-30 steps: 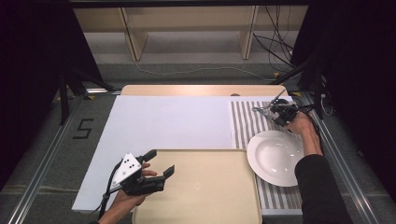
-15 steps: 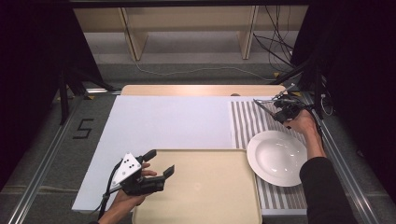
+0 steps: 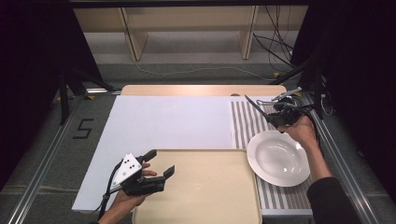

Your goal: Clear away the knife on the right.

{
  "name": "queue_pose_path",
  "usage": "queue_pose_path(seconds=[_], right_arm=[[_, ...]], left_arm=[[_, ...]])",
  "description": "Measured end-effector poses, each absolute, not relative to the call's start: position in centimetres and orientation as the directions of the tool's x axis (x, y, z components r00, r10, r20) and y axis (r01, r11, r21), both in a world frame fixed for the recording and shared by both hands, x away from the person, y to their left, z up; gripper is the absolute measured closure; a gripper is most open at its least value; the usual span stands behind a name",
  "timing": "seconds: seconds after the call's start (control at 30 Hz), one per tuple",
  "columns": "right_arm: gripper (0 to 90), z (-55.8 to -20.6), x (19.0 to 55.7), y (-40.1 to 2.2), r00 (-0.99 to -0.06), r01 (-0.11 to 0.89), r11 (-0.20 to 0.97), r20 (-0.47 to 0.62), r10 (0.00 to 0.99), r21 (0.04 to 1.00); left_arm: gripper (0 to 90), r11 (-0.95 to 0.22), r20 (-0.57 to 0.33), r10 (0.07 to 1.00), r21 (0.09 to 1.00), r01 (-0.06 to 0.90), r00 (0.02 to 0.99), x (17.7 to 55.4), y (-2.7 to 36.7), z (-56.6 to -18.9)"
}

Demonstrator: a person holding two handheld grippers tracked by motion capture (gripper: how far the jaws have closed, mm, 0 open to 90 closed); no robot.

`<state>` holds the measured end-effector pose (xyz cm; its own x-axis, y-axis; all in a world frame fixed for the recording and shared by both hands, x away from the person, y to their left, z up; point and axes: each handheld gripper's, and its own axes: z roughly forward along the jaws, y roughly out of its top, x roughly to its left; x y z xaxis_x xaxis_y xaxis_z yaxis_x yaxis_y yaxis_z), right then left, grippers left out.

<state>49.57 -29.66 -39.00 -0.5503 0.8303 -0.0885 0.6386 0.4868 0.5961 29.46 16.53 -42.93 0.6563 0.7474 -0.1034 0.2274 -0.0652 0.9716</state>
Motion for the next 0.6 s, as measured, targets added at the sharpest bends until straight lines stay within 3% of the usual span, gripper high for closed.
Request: queue_pose_path(seconds=[0.6], right_arm=[[77.4,-38.0,42.2,-26.7,-0.602,0.555,0.488,-0.079,0.794,0.674]], left_arm=[[15.4,-0.066,-0.097,0.745,0.974,0.218,0.660,29.3,16.6,-42.8]])
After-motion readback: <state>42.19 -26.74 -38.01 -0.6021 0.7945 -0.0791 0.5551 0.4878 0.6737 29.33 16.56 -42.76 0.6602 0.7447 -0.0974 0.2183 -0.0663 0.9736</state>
